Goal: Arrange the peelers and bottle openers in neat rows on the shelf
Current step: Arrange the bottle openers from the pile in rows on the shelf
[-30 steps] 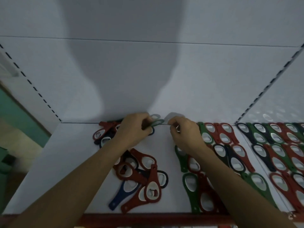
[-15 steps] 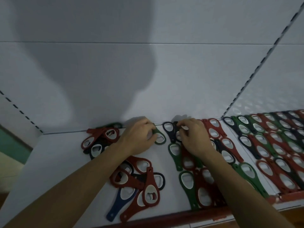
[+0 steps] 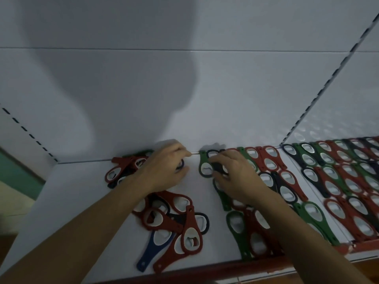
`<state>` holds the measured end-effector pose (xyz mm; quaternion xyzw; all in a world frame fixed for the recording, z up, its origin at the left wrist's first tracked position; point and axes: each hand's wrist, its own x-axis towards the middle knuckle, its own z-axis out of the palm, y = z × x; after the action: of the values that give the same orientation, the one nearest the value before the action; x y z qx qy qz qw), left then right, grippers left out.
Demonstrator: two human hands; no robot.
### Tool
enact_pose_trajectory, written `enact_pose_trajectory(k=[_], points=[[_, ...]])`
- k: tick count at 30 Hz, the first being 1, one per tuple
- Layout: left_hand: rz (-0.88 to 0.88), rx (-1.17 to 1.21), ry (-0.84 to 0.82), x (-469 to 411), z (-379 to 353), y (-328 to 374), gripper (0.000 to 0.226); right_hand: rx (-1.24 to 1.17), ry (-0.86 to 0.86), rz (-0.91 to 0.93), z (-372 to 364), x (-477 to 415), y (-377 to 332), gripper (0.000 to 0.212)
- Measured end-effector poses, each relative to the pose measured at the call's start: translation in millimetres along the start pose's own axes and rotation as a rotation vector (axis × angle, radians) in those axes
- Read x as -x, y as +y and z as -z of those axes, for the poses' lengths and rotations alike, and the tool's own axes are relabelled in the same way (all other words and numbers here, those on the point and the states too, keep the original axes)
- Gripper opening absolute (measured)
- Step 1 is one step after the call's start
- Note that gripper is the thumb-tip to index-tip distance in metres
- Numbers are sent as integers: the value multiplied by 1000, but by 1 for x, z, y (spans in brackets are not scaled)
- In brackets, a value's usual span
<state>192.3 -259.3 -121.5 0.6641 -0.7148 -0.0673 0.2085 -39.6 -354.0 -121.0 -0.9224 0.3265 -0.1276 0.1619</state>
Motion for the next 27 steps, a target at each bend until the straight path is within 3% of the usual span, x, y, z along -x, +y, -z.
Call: enact_pose_trajectory(k=[3,5,7,9,12,15,17,20,22,24,27], points=[[44,-235,-219,24,10,-13,55,-67,-372,201,9,10,-31,42],[106,-325,-306,35,7,-19,60,-38,-418,176,0,14,-49,57],[146,-246,-198,36,8,-21,47,56,-342,102,-15,14,-68,60],[167,-136,-90,32,11,-21,32,99,-279,61,-30,10,-84,46],[290,51,-81,26,14,-17,26,23,-267,16,-37,0,-93,27],[337,17,-208,16,18,-15,35,-127,-289,-59,-33,-6,-90,19],[321,32,-237,15,21,-18,27,-265,-225,-114,-27,-4,-84,17],[370,255,-139,23,23,-27,10,-494,-54,-202,-17,3,-73,16],[429,548,-34,32,26,-27,18,-679,46,-273,-11,8,-66,8],[436,693,49,38,28,-20,34,-765,136,-331,-6,14,-60,3],[375,823,37,44,27,-2,20,-799,269,-408,0,21,-54,3]])
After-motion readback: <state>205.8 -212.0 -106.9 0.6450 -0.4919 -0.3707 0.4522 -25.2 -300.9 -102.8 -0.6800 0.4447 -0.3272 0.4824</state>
